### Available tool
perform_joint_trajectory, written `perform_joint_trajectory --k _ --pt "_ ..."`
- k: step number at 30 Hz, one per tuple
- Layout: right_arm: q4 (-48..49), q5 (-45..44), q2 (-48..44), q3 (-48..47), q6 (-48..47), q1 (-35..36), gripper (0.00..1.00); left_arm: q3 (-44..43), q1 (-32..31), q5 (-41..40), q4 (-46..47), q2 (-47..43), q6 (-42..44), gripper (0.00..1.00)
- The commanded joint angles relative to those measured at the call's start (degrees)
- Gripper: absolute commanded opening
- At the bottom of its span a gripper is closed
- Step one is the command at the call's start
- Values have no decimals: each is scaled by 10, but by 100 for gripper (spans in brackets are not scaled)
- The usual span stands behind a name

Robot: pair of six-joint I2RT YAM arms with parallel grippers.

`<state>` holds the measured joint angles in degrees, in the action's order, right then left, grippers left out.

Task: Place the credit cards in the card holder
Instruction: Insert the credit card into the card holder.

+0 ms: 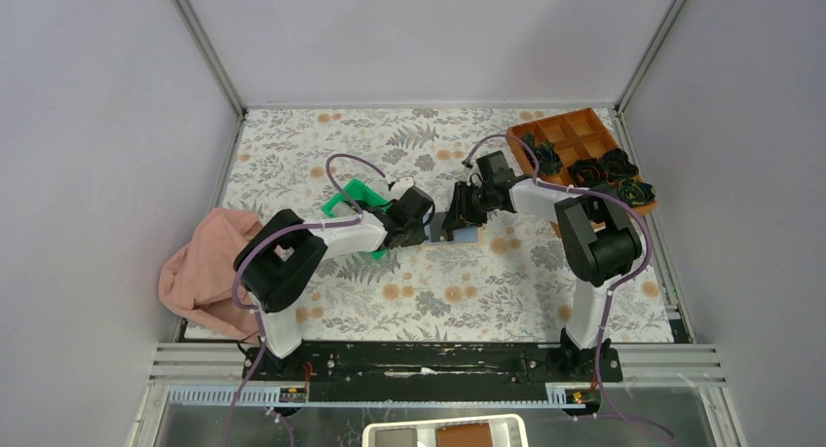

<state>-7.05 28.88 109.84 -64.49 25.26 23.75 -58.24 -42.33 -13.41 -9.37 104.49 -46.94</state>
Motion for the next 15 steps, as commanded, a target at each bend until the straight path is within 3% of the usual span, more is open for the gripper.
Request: perform_joint_trajectory --k 1,5,10,15 --pt "-11 -34 -36 -1 -10 6 39 29 1 -7 -40 51 4 1" --pt "-2 -45 -41 5 -8 5 37 28 1 -8 -40 52 5 1" --pt "2 -62 -36 5 -10 5 19 26 2 -8 -42 55 7 1" --pt "-6 -75 -28 -4 -22 5 10 23 4 -7 -45 58 11 1"
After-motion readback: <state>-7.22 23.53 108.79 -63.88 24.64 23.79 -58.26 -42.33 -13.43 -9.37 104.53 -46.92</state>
